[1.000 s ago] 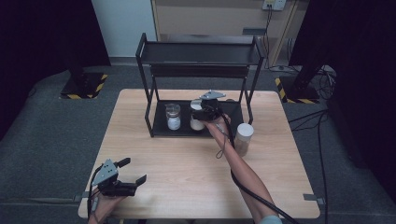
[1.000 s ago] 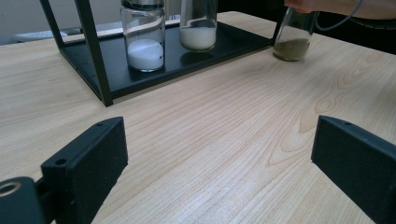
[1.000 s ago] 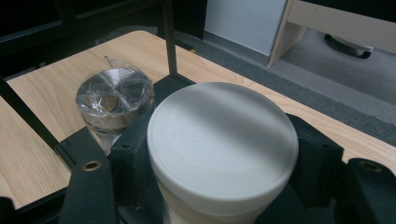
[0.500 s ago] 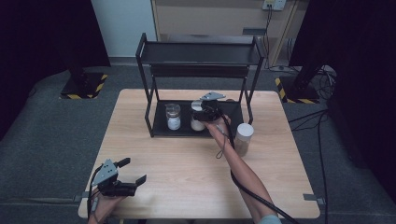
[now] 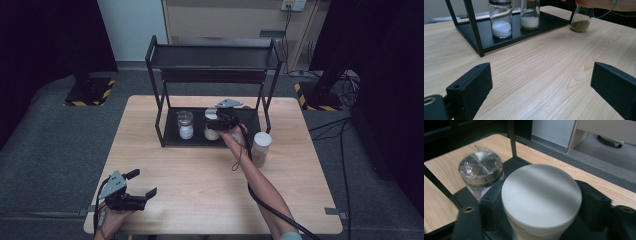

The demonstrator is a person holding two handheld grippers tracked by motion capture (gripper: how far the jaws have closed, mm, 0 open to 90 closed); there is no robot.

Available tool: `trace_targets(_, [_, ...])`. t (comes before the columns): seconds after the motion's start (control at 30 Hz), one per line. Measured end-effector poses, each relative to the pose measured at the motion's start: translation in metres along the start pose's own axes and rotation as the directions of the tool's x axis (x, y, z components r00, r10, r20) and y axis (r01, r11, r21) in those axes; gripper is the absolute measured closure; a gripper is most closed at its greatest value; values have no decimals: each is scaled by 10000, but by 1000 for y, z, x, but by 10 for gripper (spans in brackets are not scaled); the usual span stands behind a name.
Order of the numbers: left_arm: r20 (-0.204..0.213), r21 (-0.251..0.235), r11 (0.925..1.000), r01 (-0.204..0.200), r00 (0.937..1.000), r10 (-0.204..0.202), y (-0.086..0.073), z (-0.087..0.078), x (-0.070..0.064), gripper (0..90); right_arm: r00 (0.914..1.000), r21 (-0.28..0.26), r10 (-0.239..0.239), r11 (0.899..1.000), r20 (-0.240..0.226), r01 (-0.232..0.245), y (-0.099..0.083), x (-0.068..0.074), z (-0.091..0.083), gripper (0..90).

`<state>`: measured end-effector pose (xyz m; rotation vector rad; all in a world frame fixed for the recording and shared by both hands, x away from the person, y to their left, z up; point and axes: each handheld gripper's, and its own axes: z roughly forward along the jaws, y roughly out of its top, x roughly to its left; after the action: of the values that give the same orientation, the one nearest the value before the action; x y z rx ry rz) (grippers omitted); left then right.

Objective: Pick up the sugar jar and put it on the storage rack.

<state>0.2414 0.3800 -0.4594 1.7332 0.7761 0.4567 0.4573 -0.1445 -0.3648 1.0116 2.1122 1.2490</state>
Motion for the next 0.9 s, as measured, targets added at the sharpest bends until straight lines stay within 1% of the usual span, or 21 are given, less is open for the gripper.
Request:
trace_targets(0.07, [1,5,10000,-3,10000,3,0,0,0,27,9999,-94,120,9999,-7,-120,2,-1,-3,212])
trace_targets(0.1, [5,9,10000,-8,10000,8,0,0,0,27,9997,-164,203,9997,-130,-205,3,-3,-5,185])
trace_targets(0.13, [9,16,10000,-19,10000,19,0,0,0,27,9997,-189,146,9997,-210,-150,5,-4,-7,172])
trace_targets(0.2, [1,18,10000,-37,10000,37,0,0,0,27,9996,-550,-157,9984,-231,144,5,-4,-14,162])
trace_targets(0.33, [-2,18,10000,-41,10000,41,0,0,-1,27,9989,-763,-376,9965,-276,354,16,-4,-26,141])
trace_targets(0.43, [2,22,10000,-45,10000,45,1,0,-1,27,9985,-1022,-392,9941,-386,351,23,-5,-36,132])
trace_targets(0.47, [11,19,10000,-47,10000,47,0,0,-1,27,9982,-1050,-407,9938,-432,359,25,-5,-39,131])
trace_targets(0.57, [29,34,10000,-73,10000,72,1,1,-1,27,9959,-1036,-752,9922,-509,696,34,-4,-50,129])
trace_targets(0.7, [52,66,9999,-132,9999,132,1,1,-1,28,9935,-998,-870,9918,-732,794,45,-5,-64,122])
trace_targets(0.8, [53,58,9999,-125,9999,125,1,1,-1,28,9913,-1056,-1103,9891,-722,1023,50,-5,-77,122])
trace_targets(0.9, [61,30,9999,-118,9999,118,1,1,0,28,9904,-1020,-1063,9900,-881,972,55,-8,-90,116])
